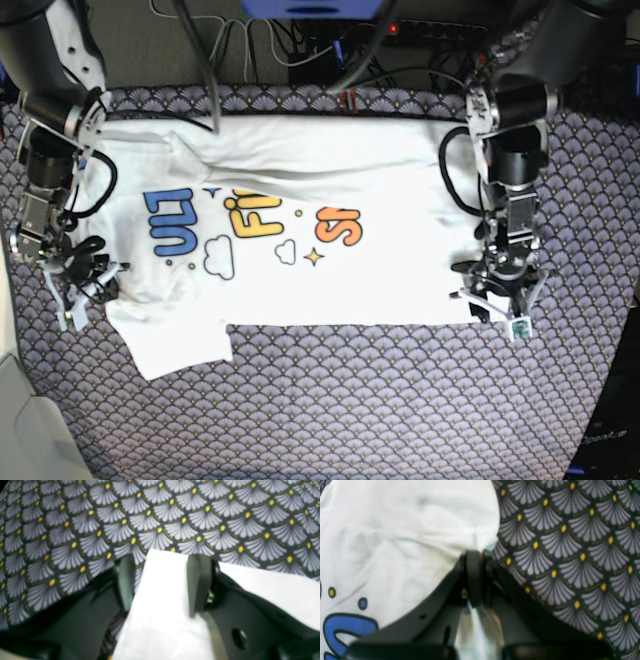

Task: Fold the T-shirt properly
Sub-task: 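Close both grippers on the side edges of the shirt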

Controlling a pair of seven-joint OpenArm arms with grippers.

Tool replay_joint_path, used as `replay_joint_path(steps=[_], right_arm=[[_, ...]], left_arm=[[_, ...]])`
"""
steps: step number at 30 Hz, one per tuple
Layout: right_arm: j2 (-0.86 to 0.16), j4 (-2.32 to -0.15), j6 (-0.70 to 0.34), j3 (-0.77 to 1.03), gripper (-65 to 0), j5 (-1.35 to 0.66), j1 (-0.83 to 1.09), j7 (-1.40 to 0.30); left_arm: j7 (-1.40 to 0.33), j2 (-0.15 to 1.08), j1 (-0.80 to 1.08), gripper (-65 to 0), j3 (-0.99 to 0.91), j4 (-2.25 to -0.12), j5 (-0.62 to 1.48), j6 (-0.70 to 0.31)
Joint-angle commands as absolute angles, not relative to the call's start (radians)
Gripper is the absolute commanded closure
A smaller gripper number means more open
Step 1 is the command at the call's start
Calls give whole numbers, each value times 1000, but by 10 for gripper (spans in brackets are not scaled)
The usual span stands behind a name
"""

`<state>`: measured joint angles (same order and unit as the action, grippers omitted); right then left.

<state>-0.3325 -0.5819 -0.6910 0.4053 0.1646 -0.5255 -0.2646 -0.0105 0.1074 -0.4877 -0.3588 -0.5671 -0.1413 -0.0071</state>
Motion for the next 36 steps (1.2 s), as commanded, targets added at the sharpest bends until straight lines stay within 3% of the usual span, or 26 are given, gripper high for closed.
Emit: replay_joint_path(steps=[1,4,6,8,9,11,17,24,36], right_arm=[[-338,-590,-698,404,0,168,-547,-272],[-338,-590,-698,404,0,168,-549,-272],[-340,-590,-698,404,0,168,-550,-272],[-343,-593,-698,403,0,168,-552,-272],[-344,-595,-698,403,0,168,-552,-272],[-346,-596,-698,403,0,168,-553,-268],[-360,-638,-698,409,0,166,-545,-272],[-352,-849,-698,412,0,163,-450,-329],[-282,-1274,-698,484,0,163,-231,-446]], left_arm=[[25,114,-513,-325,-360,-579,-143,-5],[28,114,-515,-280,-360,-547,-143,-5],[28,114,-515,-188,-360,-529,-143,-5],[28,114,-515,-35,-360,-524,-143,-5],[25,114,-515,0,-360,-524,-143,-5],[24,110,-515,-22,-360,-524,-143,-5],[21,102,-487,-5,-366,-596,-143,-1],[-160,74,-400,-5,-367,-863,-142,-4],[-314,51,-232,-5,-367,-1181,-142,-4]])
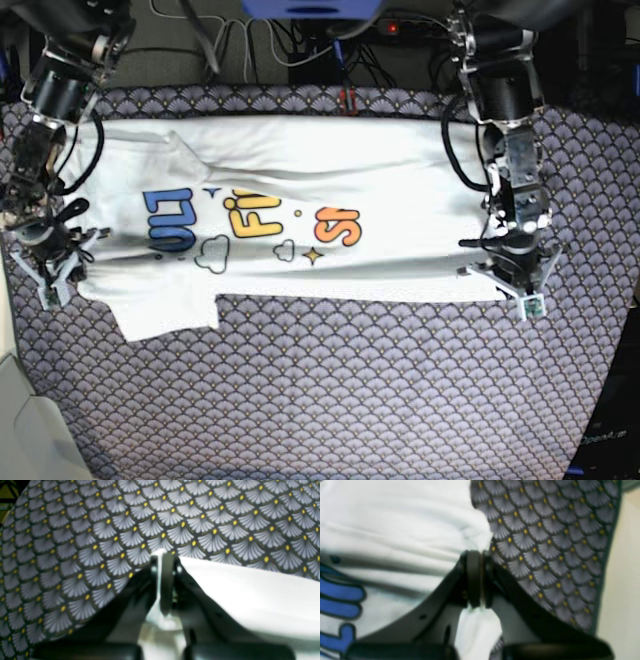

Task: Fold the T-shirt properly
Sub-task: 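Close both grippers on the side edges of the shirt, then lift the hem edge and fold it over toward the collar with both grippers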

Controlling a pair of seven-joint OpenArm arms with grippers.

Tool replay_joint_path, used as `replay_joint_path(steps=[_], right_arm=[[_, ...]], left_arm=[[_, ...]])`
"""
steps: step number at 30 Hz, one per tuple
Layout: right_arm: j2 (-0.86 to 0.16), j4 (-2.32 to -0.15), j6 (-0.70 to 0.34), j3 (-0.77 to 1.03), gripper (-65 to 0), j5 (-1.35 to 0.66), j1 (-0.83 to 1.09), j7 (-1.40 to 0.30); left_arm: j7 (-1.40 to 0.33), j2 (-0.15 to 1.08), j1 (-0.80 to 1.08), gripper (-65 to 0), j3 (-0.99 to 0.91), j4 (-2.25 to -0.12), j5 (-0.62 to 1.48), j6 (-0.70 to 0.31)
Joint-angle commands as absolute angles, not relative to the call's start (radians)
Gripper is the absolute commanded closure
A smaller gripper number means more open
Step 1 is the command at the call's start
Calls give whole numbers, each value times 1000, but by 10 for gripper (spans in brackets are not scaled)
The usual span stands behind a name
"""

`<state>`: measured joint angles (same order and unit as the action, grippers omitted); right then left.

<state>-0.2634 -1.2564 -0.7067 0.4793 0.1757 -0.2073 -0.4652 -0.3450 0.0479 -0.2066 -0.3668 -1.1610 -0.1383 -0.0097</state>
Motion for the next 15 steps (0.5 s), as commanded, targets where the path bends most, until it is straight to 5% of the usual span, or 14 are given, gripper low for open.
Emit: replay_joint_path(steps=[1,15], right_arm=[[-280,-1305,-698,486,0,163,-208,-446],[-197,-1633,-698,591,0,163,12,-522]], left_arm=[[-323,44,-213,-5,-369,-1207,-142,-5],[-423,12,22,-5,-364,-1534,-142,-5]])
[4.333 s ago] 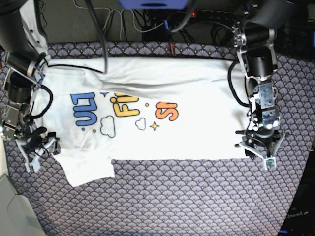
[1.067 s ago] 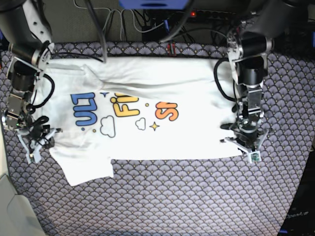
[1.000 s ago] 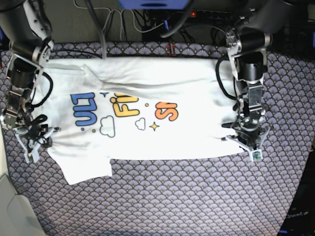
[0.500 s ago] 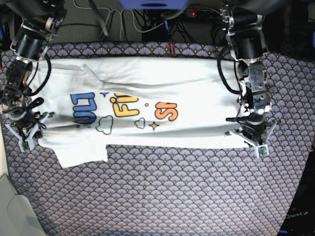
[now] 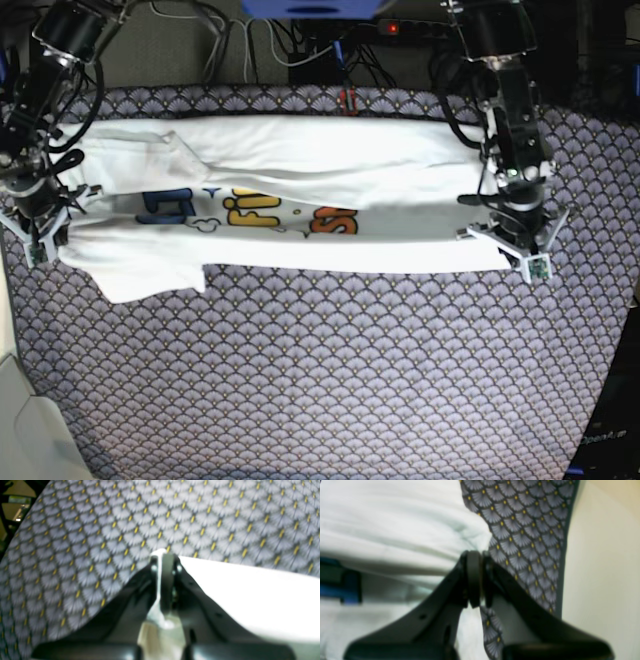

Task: Fold the T-shirt properly
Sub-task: 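Lift the hem edge and fold it over toward the collar with both grippers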

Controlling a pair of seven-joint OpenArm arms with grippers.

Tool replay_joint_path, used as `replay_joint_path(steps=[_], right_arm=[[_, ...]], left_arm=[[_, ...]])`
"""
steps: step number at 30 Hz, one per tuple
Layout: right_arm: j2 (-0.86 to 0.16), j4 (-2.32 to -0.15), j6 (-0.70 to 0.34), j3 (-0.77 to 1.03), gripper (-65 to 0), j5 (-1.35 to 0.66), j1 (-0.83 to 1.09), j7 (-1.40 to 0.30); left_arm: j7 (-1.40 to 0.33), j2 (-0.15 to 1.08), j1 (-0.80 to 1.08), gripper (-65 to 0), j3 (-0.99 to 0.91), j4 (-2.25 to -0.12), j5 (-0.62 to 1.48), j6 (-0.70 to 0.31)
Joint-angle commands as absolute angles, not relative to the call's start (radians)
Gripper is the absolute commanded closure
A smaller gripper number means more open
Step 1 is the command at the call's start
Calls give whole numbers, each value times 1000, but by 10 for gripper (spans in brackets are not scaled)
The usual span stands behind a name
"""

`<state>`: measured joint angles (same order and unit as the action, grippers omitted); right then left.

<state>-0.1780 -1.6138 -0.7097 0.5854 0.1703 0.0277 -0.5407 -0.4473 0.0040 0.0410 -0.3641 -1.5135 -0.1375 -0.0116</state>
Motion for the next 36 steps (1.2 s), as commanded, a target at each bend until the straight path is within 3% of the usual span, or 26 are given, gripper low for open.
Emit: replay_joint_path(steps=[1,21,36], right_arm=[[-197,-1650,-698,595,0,163,27,-522],[-196,-1710,-698,598,0,162,236,-512],[-202,-1693,-698,587,0,163,268,-521]], left_arm=[[-423,8,41,-5,-366,-1549,-142,-5],[-423,61,199,-5,-369,-1638,-142,-5],[-423,67,211,-10,-369,-1538,-142,-7]])
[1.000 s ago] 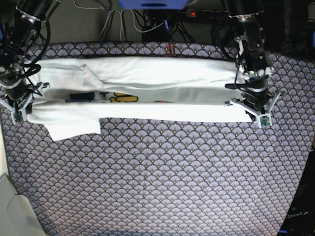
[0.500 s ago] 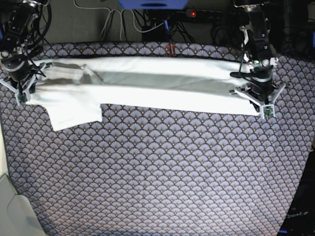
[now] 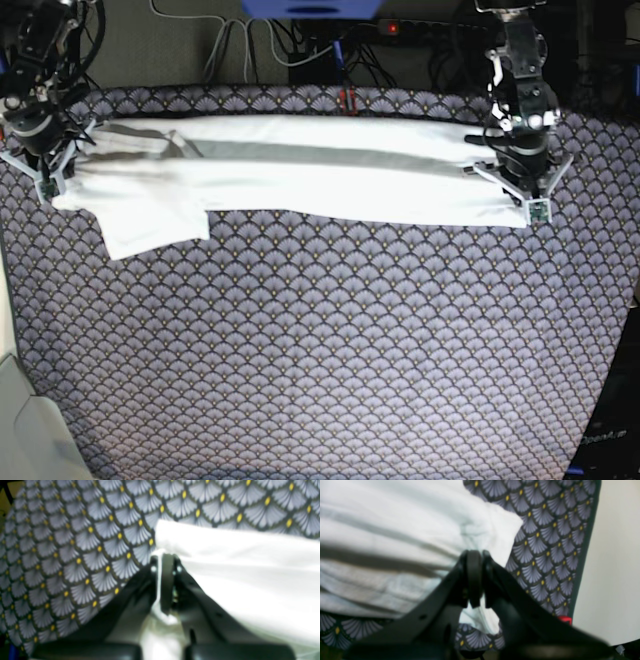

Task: Fold the T-shirt properly
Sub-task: 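Lift the hem edge and fold it over toward the collar with both grippers, then regrip the folded strip's end with the right gripper and tuck it inward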

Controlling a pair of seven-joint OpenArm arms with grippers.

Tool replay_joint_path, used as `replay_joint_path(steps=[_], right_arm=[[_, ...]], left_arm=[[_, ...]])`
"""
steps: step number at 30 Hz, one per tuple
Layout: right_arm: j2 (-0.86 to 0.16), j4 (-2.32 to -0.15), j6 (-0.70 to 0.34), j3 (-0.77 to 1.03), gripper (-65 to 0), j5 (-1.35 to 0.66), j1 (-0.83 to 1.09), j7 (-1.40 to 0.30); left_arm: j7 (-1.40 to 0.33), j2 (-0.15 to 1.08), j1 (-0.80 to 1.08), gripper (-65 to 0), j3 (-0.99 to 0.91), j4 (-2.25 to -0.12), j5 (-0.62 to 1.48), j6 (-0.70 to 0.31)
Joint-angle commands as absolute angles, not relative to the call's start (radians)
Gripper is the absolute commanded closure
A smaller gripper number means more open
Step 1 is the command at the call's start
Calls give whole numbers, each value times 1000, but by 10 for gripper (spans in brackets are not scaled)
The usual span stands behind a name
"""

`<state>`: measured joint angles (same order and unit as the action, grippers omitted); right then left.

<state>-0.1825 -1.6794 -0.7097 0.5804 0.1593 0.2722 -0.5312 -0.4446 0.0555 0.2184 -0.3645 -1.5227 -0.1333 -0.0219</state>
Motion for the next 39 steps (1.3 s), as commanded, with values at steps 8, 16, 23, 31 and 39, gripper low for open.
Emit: replay_joint_path(steps=[8,16,23,31,39], right_arm=[[-205,-1690,-698,587,-66,166,302,-513],[-205,-1693,-698,595,-327,166,308,-513],[-208,-1716,-698,601,-337,166,302,-513],[-211,-1850,-698,648,-341,165,302,-521],[-174,-1876,-698,615,-381,163,211,-544]], left_arm=[[-424,67,214,-233,-367,-1532,-142,-58],[-424,67,213,-395,-369,-1531,-143,-116],[-424,67,208,-394,-369,-1465,-143,-116],[-424,67,211,-394,-369,-1460,-143,-117],[-424,67,213,-394,-369,-1457,-143,-117]])
